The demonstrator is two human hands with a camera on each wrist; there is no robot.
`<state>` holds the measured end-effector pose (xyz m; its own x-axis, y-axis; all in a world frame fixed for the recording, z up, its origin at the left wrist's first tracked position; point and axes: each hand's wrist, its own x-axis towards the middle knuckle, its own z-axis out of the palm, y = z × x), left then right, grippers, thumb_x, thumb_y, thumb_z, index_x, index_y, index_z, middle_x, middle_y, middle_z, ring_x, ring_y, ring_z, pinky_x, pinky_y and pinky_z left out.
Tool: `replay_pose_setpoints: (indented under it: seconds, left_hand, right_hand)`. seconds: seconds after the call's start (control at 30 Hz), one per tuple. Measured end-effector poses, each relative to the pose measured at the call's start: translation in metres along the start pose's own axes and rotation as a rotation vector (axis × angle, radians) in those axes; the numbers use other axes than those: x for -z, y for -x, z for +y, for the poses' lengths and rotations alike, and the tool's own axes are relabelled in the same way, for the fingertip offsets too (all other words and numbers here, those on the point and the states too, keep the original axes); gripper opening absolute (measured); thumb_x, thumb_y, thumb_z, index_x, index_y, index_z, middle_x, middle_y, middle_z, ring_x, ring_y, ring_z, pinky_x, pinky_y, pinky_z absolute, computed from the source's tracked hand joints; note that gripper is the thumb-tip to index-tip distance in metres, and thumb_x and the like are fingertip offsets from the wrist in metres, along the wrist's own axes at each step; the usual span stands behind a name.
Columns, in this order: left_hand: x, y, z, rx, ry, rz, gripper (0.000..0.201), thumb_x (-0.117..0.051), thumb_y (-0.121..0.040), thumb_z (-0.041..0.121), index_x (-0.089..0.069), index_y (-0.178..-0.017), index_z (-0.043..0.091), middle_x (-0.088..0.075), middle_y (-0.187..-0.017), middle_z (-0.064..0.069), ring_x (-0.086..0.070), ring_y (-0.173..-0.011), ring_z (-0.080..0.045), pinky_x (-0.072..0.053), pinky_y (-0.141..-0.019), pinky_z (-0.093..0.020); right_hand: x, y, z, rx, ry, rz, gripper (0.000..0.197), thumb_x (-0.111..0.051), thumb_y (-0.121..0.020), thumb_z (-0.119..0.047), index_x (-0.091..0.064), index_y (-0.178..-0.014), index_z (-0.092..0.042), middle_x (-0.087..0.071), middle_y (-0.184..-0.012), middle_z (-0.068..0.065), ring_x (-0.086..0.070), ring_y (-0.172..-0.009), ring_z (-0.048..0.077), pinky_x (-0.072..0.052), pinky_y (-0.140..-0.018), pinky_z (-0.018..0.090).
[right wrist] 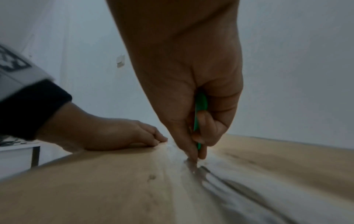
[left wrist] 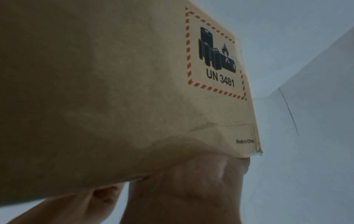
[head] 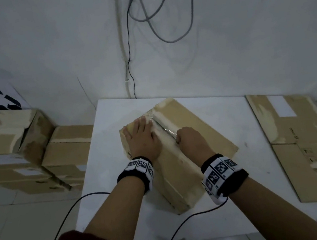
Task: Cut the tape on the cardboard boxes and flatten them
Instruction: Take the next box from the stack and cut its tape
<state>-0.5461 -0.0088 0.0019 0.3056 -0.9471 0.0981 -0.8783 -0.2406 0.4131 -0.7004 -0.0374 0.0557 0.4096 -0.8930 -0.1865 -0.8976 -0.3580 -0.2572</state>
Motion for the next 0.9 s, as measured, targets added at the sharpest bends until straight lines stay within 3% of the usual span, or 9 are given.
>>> replay_pose_setpoints:
  seconds: [0.1, 0.17, 0.27, 0.33, 0.4, 0.5, 0.57, 0.77, 0.9]
  left_hand:
    - [-0.001, -0.001, 0.0, -0.008, -0.045, -0.017, 0.05, -0.036, -0.097, 0.029, -0.036, -0.147, 0.022, -0.023, -0.158, 0.001, -0.011, -0.147, -0.018, 0.006, -0.115, -0.056]
    - [-0.001, -0.001, -0.001, -0.019, -0.058, -0.02, 0.049, -0.036, -0.098, 0.029, -0.037, -0.146, 0.021, -0.024, -0.158, 0.001, -0.012, -0.147, -0.018, 0.004, -0.115, -0.057]
    - [0.0, -0.002, -0.003, -0.041, -0.091, -0.025, 0.049, -0.036, -0.098, 0.03, -0.037, -0.146, 0.02, -0.025, -0.157, -0.001, -0.015, -0.146, -0.02, -0.003, -0.115, -0.059]
    - [0.001, 0.001, -0.001, -0.029, -0.084, -0.053, 0.05, -0.037, -0.098, 0.03, -0.035, -0.146, 0.018, -0.023, -0.158, -0.004, -0.014, -0.146, -0.022, -0.004, -0.115, -0.057]
    - [0.005, 0.011, 0.01, -0.109, -0.001, -0.047, 0.046, -0.041, -0.097, 0.03, -0.043, -0.139, 0.015, -0.034, -0.151, -0.008, -0.025, -0.142, -0.027, -0.012, -0.114, -0.051]
    - [0.003, 0.046, 0.045, -0.524, 0.209, -0.06, 0.031, -0.049, -0.088, 0.029, -0.066, -0.107, 0.011, -0.063, -0.109, -0.007, -0.058, -0.101, -0.025, -0.042, -0.093, -0.041]
    - [-0.006, 0.069, 0.064, -0.683, 0.221, -0.152, 0.026, -0.05, -0.088, 0.034, -0.064, -0.098, 0.014, -0.061, -0.095, -0.002, -0.054, -0.085, -0.02, -0.045, -0.08, -0.039]
    - [-0.02, 0.076, 0.065, -0.654, 0.117, -0.191, 0.036, -0.05, -0.088, 0.055, -0.057, -0.104, 0.024, -0.054, -0.105, 0.005, -0.048, -0.097, -0.015, -0.04, -0.089, -0.036]
    - [-0.01, 0.076, 0.067, -0.665, 0.014, -0.3, 0.069, -0.041, -0.074, 0.08, -0.056, -0.117, 0.029, -0.052, -0.116, 0.009, -0.045, -0.11, -0.012, -0.034, -0.096, -0.033]
  right_hand:
    - [0.004, 0.024, 0.022, -0.098, -0.053, -0.046, 0.013, -0.056, -0.09, -0.004, -0.069, -0.092, 0.0, -0.065, -0.102, 0.012, -0.063, -0.093, 0.029, -0.053, -0.083, 0.037]
    - [0.004, 0.041, 0.04, -0.141, -0.089, -0.038, 0.013, -0.061, -0.088, -0.006, -0.067, -0.076, -0.004, -0.067, -0.092, 0.008, -0.065, -0.085, 0.023, -0.054, -0.078, 0.033]
    - [0.005, 0.072, 0.061, -0.17, -0.18, -0.028, 0.034, -0.061, -0.087, -0.003, -0.052, -0.057, -0.019, -0.056, -0.071, -0.007, -0.056, -0.064, 0.006, -0.043, -0.058, 0.014]
    - [0.003, 0.088, 0.068, -0.154, -0.256, 0.002, 0.027, -0.061, -0.087, -0.004, -0.057, -0.064, -0.015, -0.055, -0.07, -0.01, -0.053, -0.062, 0.0, -0.041, -0.058, 0.012]
    - [0.0, 0.097, 0.07, -0.129, -0.267, 0.042, 0.015, -0.06, -0.088, -0.003, -0.064, -0.075, -0.01, -0.059, -0.084, -0.003, -0.058, -0.074, 0.01, -0.048, -0.069, 0.025]
    - [-0.002, 0.099, 0.067, -0.1, -0.229, 0.062, 0.011, -0.058, -0.09, -0.004, -0.068, -0.088, -0.006, -0.061, -0.1, 0.007, -0.06, -0.09, 0.022, -0.049, -0.077, 0.033]
    - [-0.001, 0.099, 0.065, -0.105, -0.206, 0.068, 0.01, -0.059, -0.091, -0.008, -0.069, -0.09, -0.008, -0.06, -0.102, 0.006, -0.06, -0.092, 0.022, -0.048, -0.077, 0.032]
    - [0.002, 0.113, 0.079, -0.129, -0.177, 0.062, 0.016, -0.056, -0.093, -0.006, -0.07, -0.101, -0.009, -0.063, -0.106, 0.005, -0.061, -0.095, 0.022, -0.038, -0.07, 0.023]
    - [-0.006, 0.127, 0.086, -0.119, -0.279, 0.153, 0.015, -0.056, -0.092, -0.004, -0.069, -0.096, -0.008, -0.065, -0.1, 0.006, -0.063, -0.091, 0.022, -0.049, -0.075, 0.029]
